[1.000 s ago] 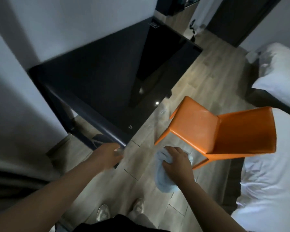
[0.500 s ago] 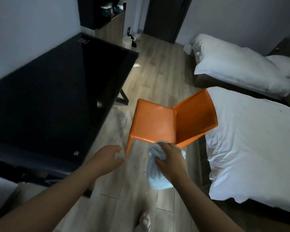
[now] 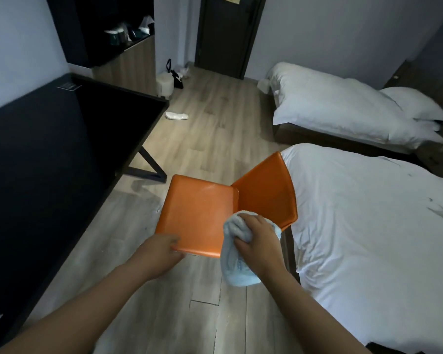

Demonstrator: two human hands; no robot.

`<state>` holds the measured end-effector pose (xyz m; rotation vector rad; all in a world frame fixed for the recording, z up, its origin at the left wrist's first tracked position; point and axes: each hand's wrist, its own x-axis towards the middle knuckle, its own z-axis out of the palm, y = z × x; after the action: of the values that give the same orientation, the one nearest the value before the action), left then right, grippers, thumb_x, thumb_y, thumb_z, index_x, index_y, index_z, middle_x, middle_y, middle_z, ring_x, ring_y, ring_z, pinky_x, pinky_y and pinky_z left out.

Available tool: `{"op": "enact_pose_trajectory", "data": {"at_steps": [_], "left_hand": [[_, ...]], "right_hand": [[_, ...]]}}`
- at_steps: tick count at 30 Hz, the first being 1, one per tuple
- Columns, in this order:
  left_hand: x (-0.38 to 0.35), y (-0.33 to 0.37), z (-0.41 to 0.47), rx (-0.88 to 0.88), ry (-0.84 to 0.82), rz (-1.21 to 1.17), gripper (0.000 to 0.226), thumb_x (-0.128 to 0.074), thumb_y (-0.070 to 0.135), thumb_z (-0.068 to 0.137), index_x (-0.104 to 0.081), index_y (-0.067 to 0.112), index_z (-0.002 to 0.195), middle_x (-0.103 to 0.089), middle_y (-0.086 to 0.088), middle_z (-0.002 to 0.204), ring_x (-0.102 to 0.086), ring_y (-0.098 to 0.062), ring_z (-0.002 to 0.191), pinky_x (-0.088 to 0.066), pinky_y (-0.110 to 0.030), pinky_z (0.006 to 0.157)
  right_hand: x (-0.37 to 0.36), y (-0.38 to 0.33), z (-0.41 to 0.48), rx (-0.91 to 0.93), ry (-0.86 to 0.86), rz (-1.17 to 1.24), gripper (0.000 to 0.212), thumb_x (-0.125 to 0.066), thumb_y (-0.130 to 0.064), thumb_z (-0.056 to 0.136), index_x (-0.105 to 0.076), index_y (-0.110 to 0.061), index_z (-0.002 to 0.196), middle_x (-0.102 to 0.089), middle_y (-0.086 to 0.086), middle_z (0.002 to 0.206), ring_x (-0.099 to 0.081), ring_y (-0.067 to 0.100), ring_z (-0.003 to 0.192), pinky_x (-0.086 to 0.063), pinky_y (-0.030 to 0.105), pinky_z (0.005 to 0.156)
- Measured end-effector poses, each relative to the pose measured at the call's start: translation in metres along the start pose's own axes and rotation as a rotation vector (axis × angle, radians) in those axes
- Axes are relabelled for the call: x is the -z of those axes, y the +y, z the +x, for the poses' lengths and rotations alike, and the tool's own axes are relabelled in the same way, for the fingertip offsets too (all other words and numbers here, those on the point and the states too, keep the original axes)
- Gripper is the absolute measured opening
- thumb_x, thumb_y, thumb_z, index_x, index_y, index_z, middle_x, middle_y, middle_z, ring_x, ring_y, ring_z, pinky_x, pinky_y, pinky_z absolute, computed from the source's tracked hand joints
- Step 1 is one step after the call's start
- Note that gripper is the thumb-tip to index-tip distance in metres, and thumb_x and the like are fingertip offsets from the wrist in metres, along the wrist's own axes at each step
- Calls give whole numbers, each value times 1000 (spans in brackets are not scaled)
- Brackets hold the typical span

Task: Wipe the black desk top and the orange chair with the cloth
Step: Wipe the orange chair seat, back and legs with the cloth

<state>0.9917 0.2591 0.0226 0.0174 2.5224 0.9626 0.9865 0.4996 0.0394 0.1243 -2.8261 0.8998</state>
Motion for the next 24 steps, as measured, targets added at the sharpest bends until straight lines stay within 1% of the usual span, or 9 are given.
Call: {"op": "enact_pose_trajectory", "data": {"at_steps": [1, 2, 4, 6, 11, 15, 21, 22, 24], "left_hand": [[-2, 6, 12, 5, -14, 6, 58, -49, 59, 66, -67, 15, 99, -68, -1, 103, -62, -18, 97, -51, -36, 89], [-2, 13, 22, 18, -26, 19, 52, -55, 56, 73, -66, 18, 107, -66, -1, 112, -61, -17, 103, -49, -34, 93], [-1, 23, 45, 28, -54, 34, 49, -62, 41, 88, -55, 17, 131, -56, -3, 133, -54, -18, 119, -43, -28, 100], [2, 32, 72, 28, -86, 48, 53, -61, 33, 92, -46, 15, 139, -48, -3, 141, -48, -18, 127, -38, -25, 101], [18, 39, 151, -23, -120, 110, 53, -59, 34, 93, -43, 17, 141, -47, -2, 142, -46, -18, 129, -38, -25, 102], [41, 48, 214, -61, -169, 165, 50, -58, 38, 93, -47, 19, 138, -50, 0, 139, -48, -18, 127, -40, -27, 100], [62, 64, 301, -115, -231, 157, 41, -58, 40, 91, -56, 23, 129, -59, 2, 129, -57, -15, 113, -47, -34, 99], [62, 69, 312, -121, -234, 158, 44, -58, 41, 91, -54, 23, 132, -56, 2, 132, -55, -16, 117, -45, -35, 101], [60, 80, 335, -121, -227, 167, 55, -57, 41, 93, -43, 20, 142, -45, 1, 145, -45, -18, 131, -38, -33, 109]], "right_hand": [[3, 10, 10, -5, 8, 3, 35, -64, -17, 77, -64, -21, 111, -65, -4, 110, -58, 12, 100, -45, 28, 91], [6, 18, 21, -20, 20, 6, 36, -64, -17, 78, -64, -20, 113, -65, -3, 112, -58, 13, 102, -45, 29, 92], [8, 32, 40, -46, 41, 2, 37, -65, -17, 79, -63, -20, 115, -65, -3, 114, -58, 14, 104, -46, 32, 93], [7, 46, 61, -61, 44, -26, 39, -65, -19, 80, -61, -21, 119, -64, -3, 117, -58, 15, 107, -47, 34, 94], [-1, 67, 123, -116, 97, -106, 43, -68, -19, 81, -60, -18, 124, -64, 2, 122, -57, 20, 112, -42, 30, 96], [-9, 80, 176, -150, 138, -146, 45, -69, -19, 81, -60, -16, 125, -64, 4, 122, -58, 22, 112, -43, 32, 97], [-15, 109, 253, -206, 156, -181, 49, -67, -23, 83, -55, -20, 131, -60, 3, 128, -53, 22, 117, -44, 35, 99], [-15, 116, 264, -213, 147, -177, 50, -67, -22, 83, -54, -20, 131, -59, 3, 127, -53, 22, 117, -45, 36, 100], [-13, 130, 287, -215, 132, -168, 52, -66, -20, 82, -54, -18, 132, -59, 6, 126, -53, 24, 117, -46, 40, 99]]}}
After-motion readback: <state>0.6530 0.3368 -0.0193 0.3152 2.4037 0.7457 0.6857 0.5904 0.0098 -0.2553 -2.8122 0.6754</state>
